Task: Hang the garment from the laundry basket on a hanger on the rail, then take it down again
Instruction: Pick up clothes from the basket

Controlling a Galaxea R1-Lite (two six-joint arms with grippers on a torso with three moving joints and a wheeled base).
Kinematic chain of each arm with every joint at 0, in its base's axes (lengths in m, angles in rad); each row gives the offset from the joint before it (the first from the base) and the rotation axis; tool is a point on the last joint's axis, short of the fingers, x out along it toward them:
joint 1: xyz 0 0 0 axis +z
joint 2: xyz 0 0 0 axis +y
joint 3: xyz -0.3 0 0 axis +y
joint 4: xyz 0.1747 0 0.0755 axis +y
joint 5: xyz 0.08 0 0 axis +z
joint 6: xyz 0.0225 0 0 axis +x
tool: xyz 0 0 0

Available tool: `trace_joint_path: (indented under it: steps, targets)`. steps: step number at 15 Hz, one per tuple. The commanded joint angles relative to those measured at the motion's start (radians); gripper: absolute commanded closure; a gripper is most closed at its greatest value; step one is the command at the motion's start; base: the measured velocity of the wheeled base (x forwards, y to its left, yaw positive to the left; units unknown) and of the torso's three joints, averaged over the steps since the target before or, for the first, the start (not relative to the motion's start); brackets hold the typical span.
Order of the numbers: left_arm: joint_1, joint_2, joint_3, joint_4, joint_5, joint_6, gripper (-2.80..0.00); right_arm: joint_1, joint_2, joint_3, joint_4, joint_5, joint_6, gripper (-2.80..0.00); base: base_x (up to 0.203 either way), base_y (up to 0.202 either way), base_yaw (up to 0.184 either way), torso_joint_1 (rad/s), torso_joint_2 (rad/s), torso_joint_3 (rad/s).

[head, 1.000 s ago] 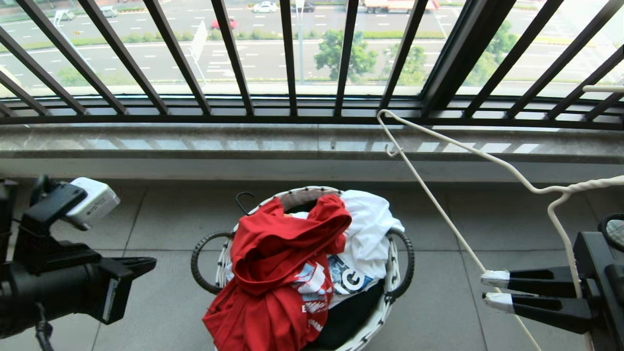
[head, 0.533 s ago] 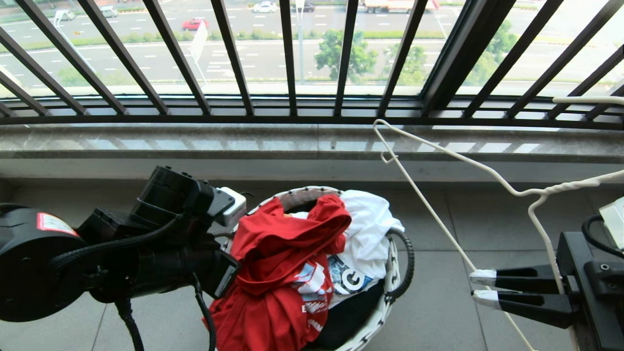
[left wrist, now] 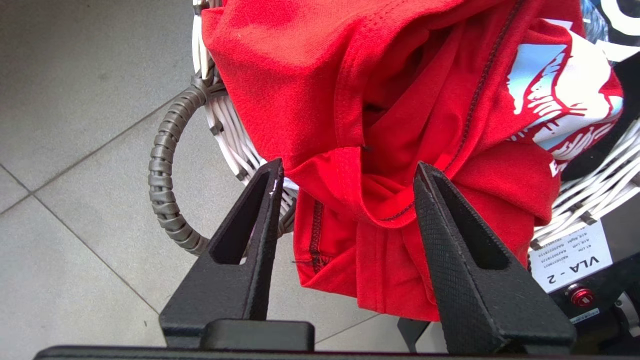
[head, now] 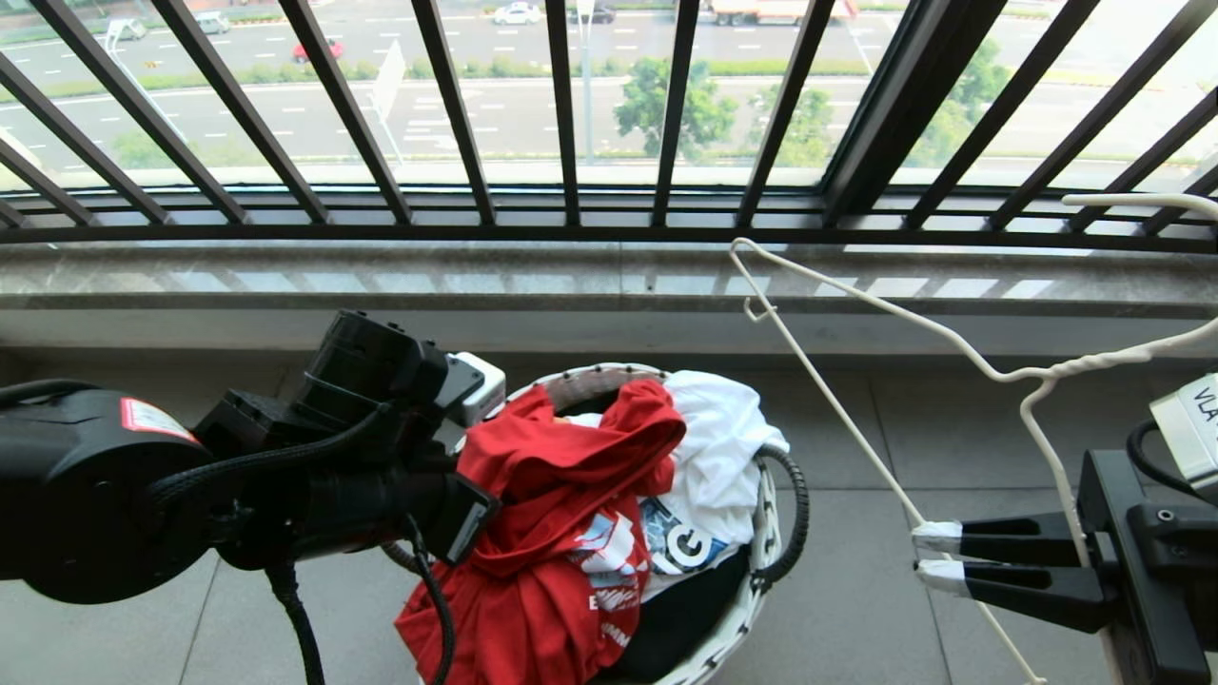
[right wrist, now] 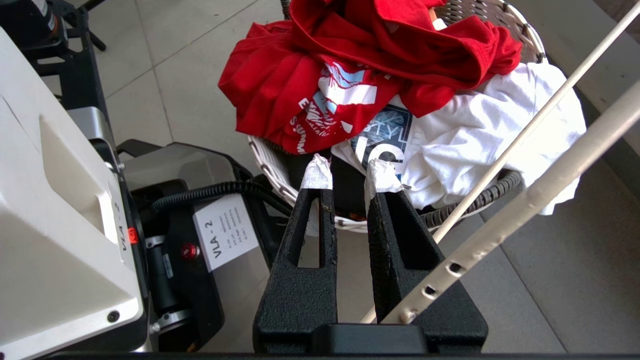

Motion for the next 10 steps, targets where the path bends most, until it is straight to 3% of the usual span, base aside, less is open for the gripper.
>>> trace_joint_path:
  steps: [1, 4, 10]
  targets:
    - [-0.028, -0.065, 0.006, 0.004, 0.024, 0.003, -2.8, 0.0, 0.006, 0.002, 0.0, 0.005, -0.005, 0.0, 0.0, 0.0, 0.0, 0.0, 0.0, 0.0]
    - [-0.035, 0.014, 0.007, 0.002, 0.133, 0.002, -2.8, 0.001, 0.009, 0.002, 0.0, 0.005, -0.006, 0.0, 0.0, 0.0, 0.0, 0.0, 0.0, 0.0]
    - [-0.036, 0.104, 0.046, -0.125, 0.164, 0.013, -2.8, 0.001, 0.011, 0.002, 0.0, 0.005, -0.006, 0.0, 0.0, 0.0, 0.0, 0.0, 0.0, 0.0]
